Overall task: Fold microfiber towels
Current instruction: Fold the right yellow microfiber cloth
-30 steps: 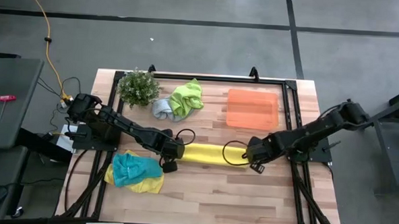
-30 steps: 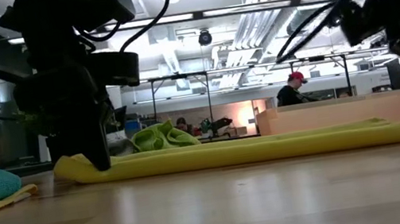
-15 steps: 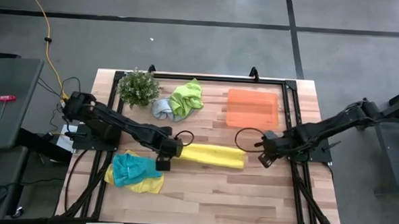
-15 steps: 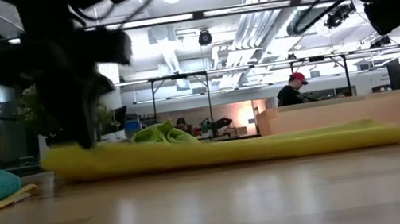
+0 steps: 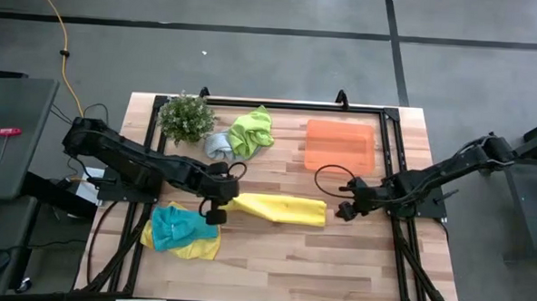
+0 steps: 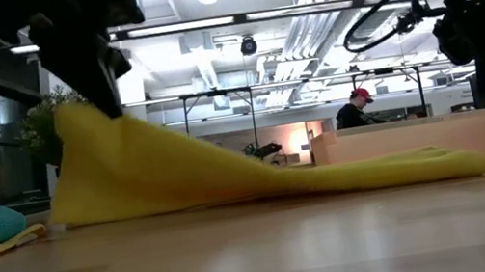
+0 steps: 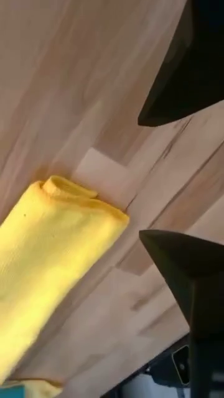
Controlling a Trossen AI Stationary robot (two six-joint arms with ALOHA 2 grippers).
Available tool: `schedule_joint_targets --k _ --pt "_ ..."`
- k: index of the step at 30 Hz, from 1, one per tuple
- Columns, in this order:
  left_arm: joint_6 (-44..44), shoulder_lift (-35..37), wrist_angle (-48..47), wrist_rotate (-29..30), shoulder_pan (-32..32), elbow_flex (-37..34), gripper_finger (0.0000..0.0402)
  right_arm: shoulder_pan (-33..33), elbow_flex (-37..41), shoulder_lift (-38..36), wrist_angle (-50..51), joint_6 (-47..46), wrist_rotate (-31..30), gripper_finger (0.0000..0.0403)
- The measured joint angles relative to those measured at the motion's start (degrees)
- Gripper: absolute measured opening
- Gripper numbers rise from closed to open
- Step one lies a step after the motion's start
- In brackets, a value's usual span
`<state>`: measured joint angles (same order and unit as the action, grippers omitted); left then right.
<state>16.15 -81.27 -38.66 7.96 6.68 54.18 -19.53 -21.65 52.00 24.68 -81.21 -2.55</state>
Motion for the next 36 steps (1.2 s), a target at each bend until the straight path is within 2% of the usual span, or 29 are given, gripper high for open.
schedule_joint_targets --k 5,17,21,29,36 --pt "0.2 -2.1 1.0 -3.2 0.6 -2.7 0.0 0.0 0.0 0.5 -0.7 0.2 0.0 0.0289" --pt "-1.3 -11.4 2.5 -3.2 1.6 -4.1 0.0008 0.0 0.0 0.3 -3.1 0.2 0.0 0.0289" --pt "-1.8 -12.6 1.9 -3.8 1.6 -4.1 0.0041 0.0 0.0 0.1 -3.0 0.2 -0.3 0.0289" --pt "-1.8 -10.5 1.4 -8.1 1.4 -3.9 0.0151 0.0 0.0 0.1 -2.9 0.2 -0.3 0.0289" --pt "-1.2 -4.2 -10.3 -12.2 0.4 -2.4 0.0215 0.0 0.0 0.1 -3.3 -1.0 -0.3 0.0289"
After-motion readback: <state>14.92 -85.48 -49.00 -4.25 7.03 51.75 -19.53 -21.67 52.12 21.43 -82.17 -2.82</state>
